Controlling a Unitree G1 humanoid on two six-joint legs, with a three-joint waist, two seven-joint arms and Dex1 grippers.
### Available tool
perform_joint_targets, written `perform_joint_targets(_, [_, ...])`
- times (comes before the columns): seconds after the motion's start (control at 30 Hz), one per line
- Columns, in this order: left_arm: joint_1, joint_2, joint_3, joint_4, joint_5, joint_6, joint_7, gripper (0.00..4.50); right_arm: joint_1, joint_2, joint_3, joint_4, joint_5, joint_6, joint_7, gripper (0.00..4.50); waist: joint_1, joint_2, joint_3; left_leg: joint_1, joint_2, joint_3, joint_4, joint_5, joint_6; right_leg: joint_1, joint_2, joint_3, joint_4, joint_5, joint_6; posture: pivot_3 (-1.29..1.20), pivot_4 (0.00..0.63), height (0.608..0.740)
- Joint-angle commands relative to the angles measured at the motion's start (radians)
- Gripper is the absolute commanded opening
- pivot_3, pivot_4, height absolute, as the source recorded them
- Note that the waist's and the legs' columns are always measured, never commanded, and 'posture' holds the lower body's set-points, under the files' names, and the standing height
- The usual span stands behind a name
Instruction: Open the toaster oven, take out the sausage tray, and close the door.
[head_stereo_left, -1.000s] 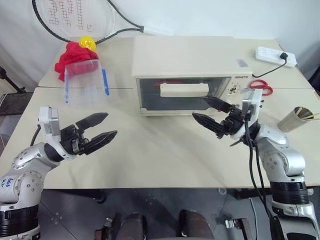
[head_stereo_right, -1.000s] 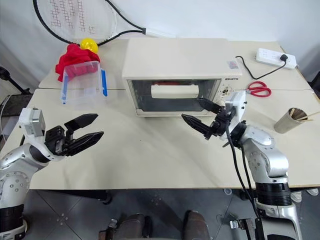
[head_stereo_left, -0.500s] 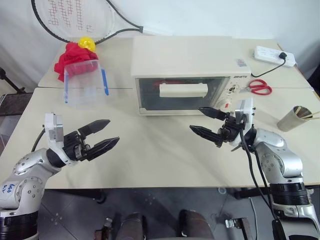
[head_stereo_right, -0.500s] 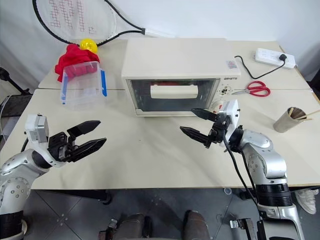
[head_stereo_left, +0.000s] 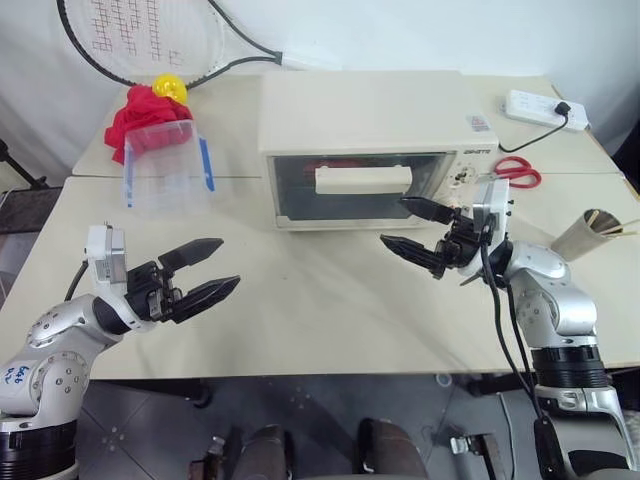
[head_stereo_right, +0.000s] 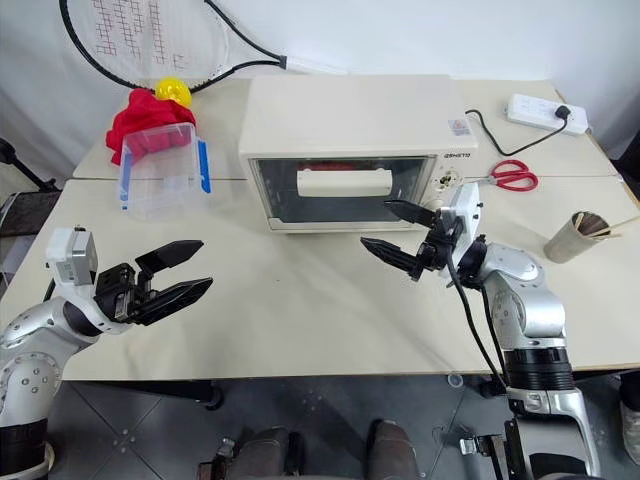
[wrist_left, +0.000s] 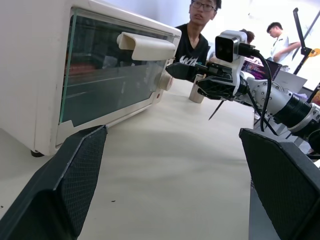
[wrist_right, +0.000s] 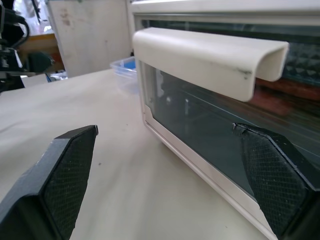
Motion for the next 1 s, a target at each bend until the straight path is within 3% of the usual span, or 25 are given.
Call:
perform_joint_targets(0.03, [0.0, -0.003, 0.004, 0.012, -0.005, -0.004, -0.015, 4.48, -0.003, 0.004, -0.011, -0.064, 0.01, -0.019, 0.005, 4.5, 0.0, 0.0, 0.0, 0.0, 0.0, 0.0, 0.0, 0.0, 0.0, 0.0, 0.0, 0.0, 0.0, 0.0, 0.0, 0.0, 0.15, 0.74])
perform_joint_targets(0.2, [-0.003, -0.003, -0.002, 0.025, -0.002, -0.008, -0.022, 4.48, 0.0, -0.015, -0.008, -0.04, -0.042, -0.022, -0.023, 4.5, 0.0, 0.0, 0.0, 0.0, 0.0, 0.0, 0.0, 0.0, 0.0, 0.0, 0.0, 0.0, 0.0, 0.0, 0.0, 0.0, 0.15, 0.74])
perform_joint_targets(0.63, [-0.015, -0.005, -0.013, 0.035, -0.002, -0.005, -0.035, 4.48, -0.049, 0.005, -0.04, -0.034, -0.008, -0.077, 0.013, 4.5, -0.001, 0.0, 0.0, 0.0, 0.0, 0.001, 0.0, 0.0, 0.0, -0.001, 0.0, 0.001, 0.0, 0.0, 0.0, 0.0, 0.15, 0.74])
perform_joint_targets(0.9, [-0.022, 0.026, -0.003, 0.044, -0.013, 0.037, -0.03, 4.48, 0.058, -0.094, 0.023, -0.195, -0.025, -0.073, 0.141, 4.5, -0.001, 0.0, 0.0, 0.0, 0.0, 0.001, -0.001, 0.0, 0.0, -0.001, 0.0, 0.0, -0.001, 0.0, 0.0, 0.0, 0.15, 0.74])
perform_joint_targets(1.0, [-0.104, 0.013, 0.022, 0.072, -0.075, 0.077, 0.01, 4.48, 0.092, -0.123, 0.029, -0.187, -0.059, -0.12, 0.175, 4.5, 0.0, 0.0, 0.0, 0.0, 0.001, 0.001, -0.001, 0.0, 0.0, -0.001, 0.001, 0.001, -0.001, 0.0, 0.0, 0.0, 0.15, 0.74])
